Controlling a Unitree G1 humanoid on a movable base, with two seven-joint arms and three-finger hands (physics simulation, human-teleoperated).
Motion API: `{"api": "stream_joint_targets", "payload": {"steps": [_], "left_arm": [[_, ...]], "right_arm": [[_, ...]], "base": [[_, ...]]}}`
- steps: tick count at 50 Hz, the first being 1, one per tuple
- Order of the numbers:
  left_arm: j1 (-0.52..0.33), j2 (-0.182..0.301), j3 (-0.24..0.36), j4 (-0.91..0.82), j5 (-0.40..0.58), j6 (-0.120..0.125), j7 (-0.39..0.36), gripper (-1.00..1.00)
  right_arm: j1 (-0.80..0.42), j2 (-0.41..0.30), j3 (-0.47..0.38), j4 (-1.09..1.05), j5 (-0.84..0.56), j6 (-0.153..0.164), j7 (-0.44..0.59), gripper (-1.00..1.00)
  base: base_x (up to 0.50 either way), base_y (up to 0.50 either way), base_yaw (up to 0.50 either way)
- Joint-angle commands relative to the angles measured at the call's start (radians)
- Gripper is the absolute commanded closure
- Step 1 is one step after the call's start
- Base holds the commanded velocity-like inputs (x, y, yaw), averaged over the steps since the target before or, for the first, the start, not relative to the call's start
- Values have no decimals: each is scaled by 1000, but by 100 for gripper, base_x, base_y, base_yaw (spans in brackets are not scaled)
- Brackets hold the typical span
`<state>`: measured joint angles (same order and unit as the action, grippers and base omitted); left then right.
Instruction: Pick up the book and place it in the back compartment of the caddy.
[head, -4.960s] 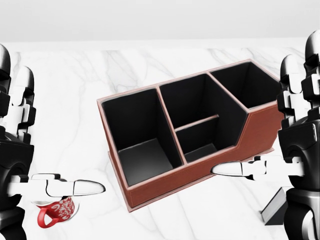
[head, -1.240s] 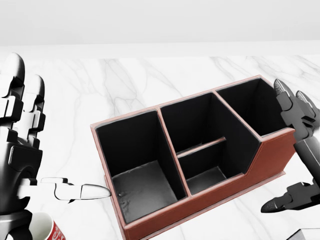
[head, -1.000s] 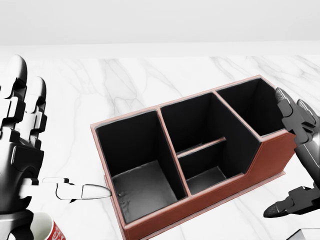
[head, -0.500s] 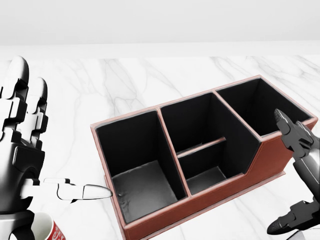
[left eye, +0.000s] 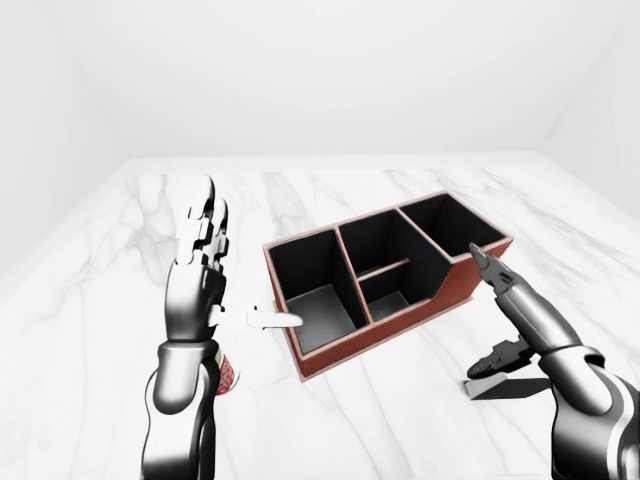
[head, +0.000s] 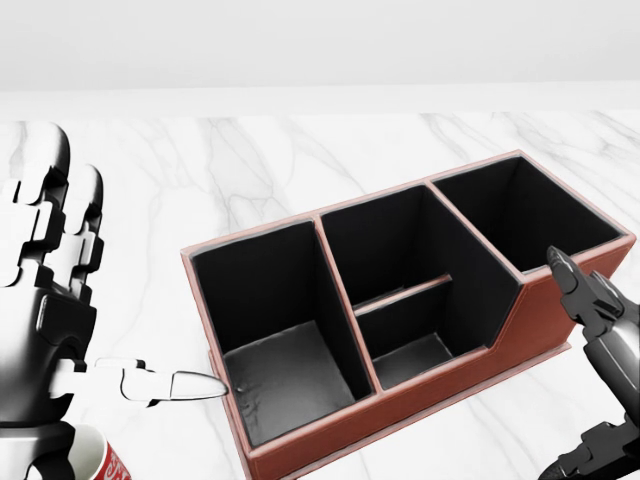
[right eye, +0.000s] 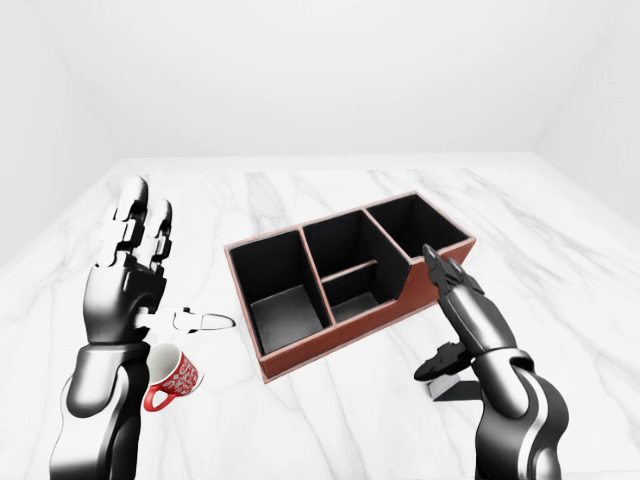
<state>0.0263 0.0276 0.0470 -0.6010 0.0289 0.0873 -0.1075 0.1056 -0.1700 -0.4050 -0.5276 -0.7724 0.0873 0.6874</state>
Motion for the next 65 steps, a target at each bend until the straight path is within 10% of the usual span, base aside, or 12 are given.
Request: {"api": "stream_joint_targets", "payload": {"steps": [1, 65], "left_arm": [[1, 0, -1, 4, 1, 0, -1, -98], [1, 0, -2, 9, 2, 0, -1, -98]], "right_arm": [[20, 10, -2, 0, -7, 0, 11, -100], [8, -49, -42, 208, -16, -95, -82, -100]], "base": [[0, 0, 0], [0, 0, 0]]}}
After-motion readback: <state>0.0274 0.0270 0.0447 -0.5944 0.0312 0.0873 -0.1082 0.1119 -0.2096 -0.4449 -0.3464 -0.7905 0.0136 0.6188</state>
